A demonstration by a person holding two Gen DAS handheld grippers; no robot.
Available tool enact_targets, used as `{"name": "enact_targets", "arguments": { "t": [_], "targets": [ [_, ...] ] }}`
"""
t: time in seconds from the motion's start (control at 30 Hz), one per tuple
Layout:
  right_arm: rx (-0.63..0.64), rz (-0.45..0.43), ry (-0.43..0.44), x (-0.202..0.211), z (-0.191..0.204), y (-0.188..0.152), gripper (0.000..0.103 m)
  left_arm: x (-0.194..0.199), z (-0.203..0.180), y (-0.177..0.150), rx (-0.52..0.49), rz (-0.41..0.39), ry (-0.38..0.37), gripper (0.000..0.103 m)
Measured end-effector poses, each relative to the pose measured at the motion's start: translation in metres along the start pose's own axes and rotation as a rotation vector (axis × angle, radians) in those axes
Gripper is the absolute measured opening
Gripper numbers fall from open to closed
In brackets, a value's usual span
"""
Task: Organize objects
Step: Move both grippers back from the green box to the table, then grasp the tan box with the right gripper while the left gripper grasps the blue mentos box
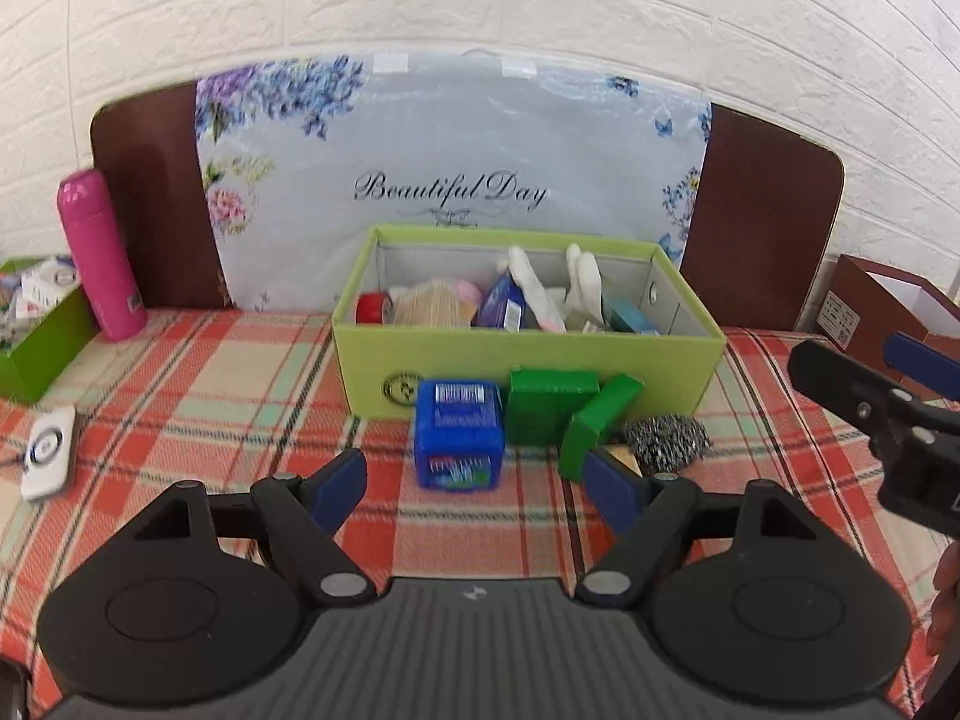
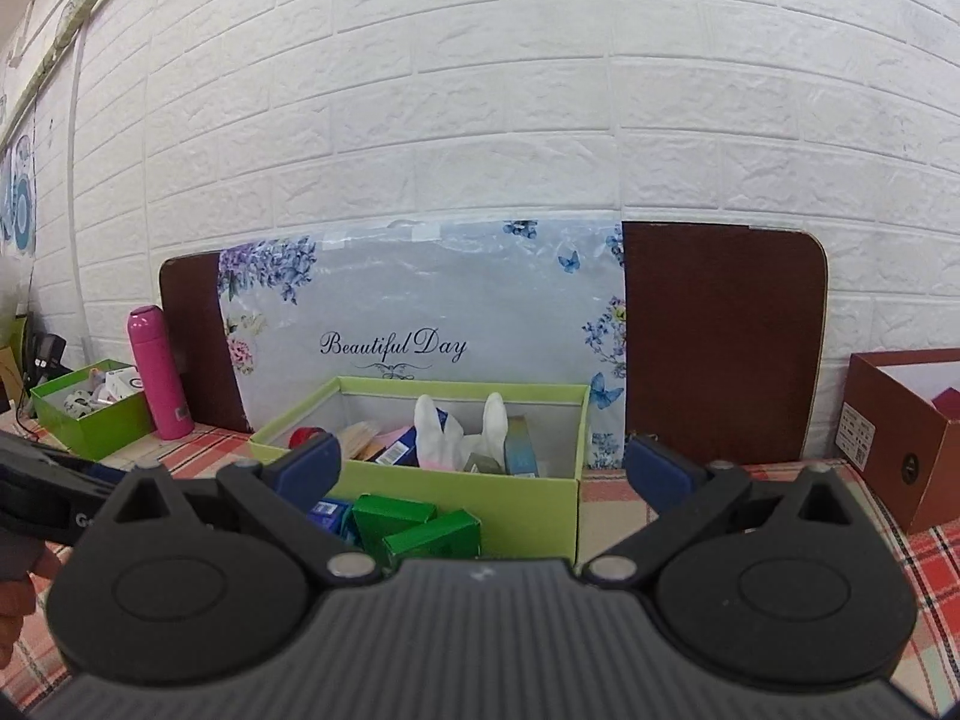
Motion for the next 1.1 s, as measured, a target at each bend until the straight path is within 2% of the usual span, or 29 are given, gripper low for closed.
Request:
{"name": "enact_targets", "arguments": {
  "t": [0.1, 0.47, 0.77, 0.8, 0.87, 0.93, 1.03, 1.1],
  "targets": [
    [-0.021, 0.021, -0.002, 0.007, -0.003, -0.011, 0.103, 0.000, 0.004, -0.015, 0.038, 0.024, -0.010, 0.082],
    [-0.055, 0.114, -0.010, 0.013, -0.003, -0.055, 0.103, -0.011, 0.013, -0.046, 0.082, 0.103, 0.009, 0.082],
    [0.009, 0.237, -0.033, -0.013, 0.017, -0.102, 0.102, -0.029, 0.027, -0.063, 0.133, 0.143, 0.045, 0.082],
    [0.019, 0.247, -0.031, -0.017, 0.020, -0.105, 0.099, -0.030, 0.030, -0.065, 0.136, 0.148, 0.052, 0.082],
    [0.046, 0.262, -0.022, -0.027, 0.029, -0.110, 0.084, -0.031, 0.035, -0.068, 0.144, 0.152, 0.061, 0.082],
    [0.064, 0.277, -0.008, -0.039, 0.037, -0.112, 0.078, -0.031, 0.039, -0.068, 0.156, 0.152, 0.068, 0.082],
    [0.076, 0.299, -0.005, -0.056, 0.046, -0.113, 0.054, -0.032, 0.041, -0.064, 0.161, 0.143, 0.063, 0.082],
    [0.079, 0.307, -0.004, -0.063, 0.049, -0.114, 0.042, -0.035, 0.040, -0.058, 0.155, 0.129, 0.058, 0.082]
  ]
}}
Point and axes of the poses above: each gripper's, at about its wrist camera, not at the fingertips, and x roughly against the way its jaws point, z to its left, y to its top, the point moved 5 cm from there along -x, roughly the way its jaws point, and after that the axes turned 8 degrees about -y, right-handed, at the moved point
